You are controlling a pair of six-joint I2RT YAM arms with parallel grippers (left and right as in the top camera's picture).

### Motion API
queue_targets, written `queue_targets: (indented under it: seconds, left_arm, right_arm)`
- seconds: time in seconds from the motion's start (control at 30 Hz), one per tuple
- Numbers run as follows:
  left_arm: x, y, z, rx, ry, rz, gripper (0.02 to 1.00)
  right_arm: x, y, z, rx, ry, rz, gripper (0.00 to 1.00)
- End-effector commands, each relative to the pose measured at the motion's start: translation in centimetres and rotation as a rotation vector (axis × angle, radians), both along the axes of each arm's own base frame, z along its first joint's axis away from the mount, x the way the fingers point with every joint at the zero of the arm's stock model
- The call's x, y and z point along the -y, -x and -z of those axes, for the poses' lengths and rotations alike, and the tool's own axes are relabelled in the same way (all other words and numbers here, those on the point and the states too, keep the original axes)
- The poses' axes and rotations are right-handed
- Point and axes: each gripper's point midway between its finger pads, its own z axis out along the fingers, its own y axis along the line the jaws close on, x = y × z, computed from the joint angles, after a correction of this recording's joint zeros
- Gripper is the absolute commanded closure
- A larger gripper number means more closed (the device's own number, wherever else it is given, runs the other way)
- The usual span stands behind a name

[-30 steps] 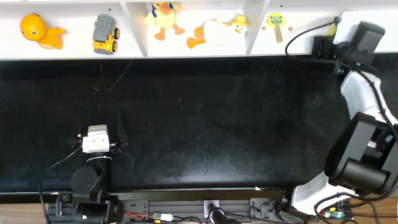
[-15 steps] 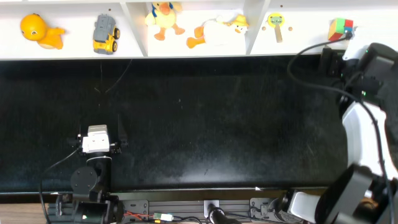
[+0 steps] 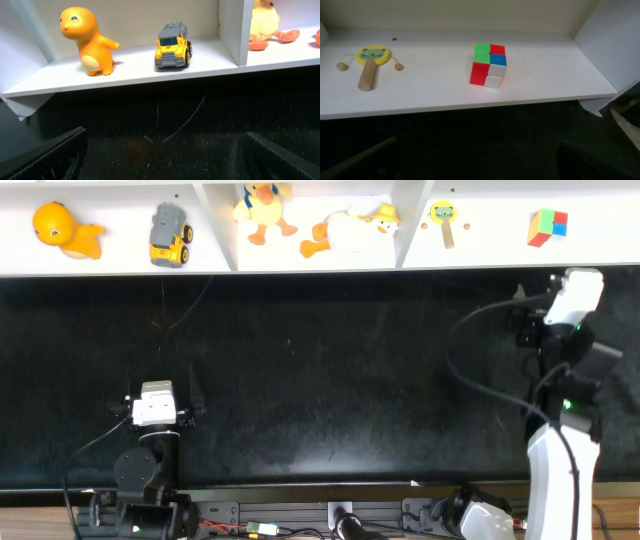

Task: Store Toys

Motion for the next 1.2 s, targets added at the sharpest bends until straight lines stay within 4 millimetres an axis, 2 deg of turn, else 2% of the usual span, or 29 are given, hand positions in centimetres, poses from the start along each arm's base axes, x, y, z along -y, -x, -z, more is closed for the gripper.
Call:
queue_targets:
  seconds: [0.03,0.4,0.5,0.6,0.87,1.03,1.2]
  left_arm:
    - [-0.1,0.0,-0.1,0.009,-0.014,-0.007,0.020]
    - [-0.1,0.0,-0.1,0.009,-0.014,-0.007,0.020]
    - [-0.1,0.0,-0.1,0.009,-0.014,-0.007,0.020]
    - [-0.1,0.0,-0.1,0.009,-0.014,-0.007,0.020]
    - [-0.1,0.0,-0.1,0.009,-0.014,-0.007,0.020]
    - [-0.1,0.0,-0.1,0.009,-0.014,-0.007,0.020]
    - [-0.1,0.0,-0.1,0.009,-0.014,-0.007,0.020]
  right_arm:
    - [-0.3,1.0,-0.8,0.038,-0.006,0.036,0.003]
    - [-3.3,-0.2,-1.6,0.074,0.005,0.006,0.005]
    - [-3.8,-0.5,-1.3,0.064,0.014,0.011,0.003]
    - [-4.0,-0.9,-0.8,0.052,0.019,0.026,0.005]
    - [-4.2,-1.2,-1.8,0.115,-0.031,0.099,0.005]
    - [-5.2,-1.1,-0.9,0.116,-0.039,0.109,0.005]
    - [-6.2,-0.2,0.8,0.124,-0.041,0.095,0.003]
